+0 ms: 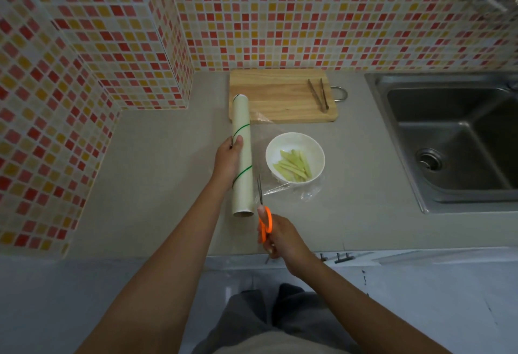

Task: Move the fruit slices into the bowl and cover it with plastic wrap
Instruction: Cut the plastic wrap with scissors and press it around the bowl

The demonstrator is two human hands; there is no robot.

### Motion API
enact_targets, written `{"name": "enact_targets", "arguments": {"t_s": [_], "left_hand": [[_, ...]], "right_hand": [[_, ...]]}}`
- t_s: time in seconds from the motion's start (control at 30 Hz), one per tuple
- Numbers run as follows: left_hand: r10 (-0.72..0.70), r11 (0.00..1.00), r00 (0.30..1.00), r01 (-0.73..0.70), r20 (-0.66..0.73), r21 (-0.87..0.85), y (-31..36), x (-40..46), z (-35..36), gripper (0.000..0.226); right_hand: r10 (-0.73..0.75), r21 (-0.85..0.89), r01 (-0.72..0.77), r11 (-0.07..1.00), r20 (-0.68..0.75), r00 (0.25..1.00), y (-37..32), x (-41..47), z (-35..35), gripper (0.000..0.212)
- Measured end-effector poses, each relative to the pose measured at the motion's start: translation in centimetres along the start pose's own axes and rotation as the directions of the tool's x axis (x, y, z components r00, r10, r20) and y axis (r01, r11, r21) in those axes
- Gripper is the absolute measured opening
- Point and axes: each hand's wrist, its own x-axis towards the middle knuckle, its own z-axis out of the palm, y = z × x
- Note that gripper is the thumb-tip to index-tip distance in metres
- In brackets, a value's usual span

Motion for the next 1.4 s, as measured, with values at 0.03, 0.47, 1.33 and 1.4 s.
{"name": "enact_targets", "arguments": {"t_s": [0.03, 0.47, 1.33, 1.4], "left_hand": [[-0.002, 1.000, 1.000, 0.002, -0.003, -0.004, 0.1, 0.0, 0.1, 0.023], [-0.014, 1.000, 1.000, 0.014, -0.013, -0.004, 0.5, -0.6, 0.2, 0.024], [-0.021, 0.998, 1.000, 0.022, -0.014, 0.058, 0.3, -1.4, 0.6, 0.025], [-0.018, 0.998, 1.000, 0.019, -0.014, 0.063, 0.3, -1.4, 0.6, 0.026]], "right_hand": [[-0.030, 0.013, 0.030, 0.999, -0.004, 1.000, 0.2, 0.1, 0.0, 0.053], [0.014, 0.013, -0.015, 1.000, 0.028, 0.999, -0.1, 1.0, -0.4, 0.060], [-0.024, 0.058, 0.022, 0.998, 0.035, 0.999, -1.8, 4.3, -1.4, 0.061], [-0.023, 0.070, 0.019, 0.997, 0.049, 0.999, -2.1, 4.7, -1.3, 0.061]]}}
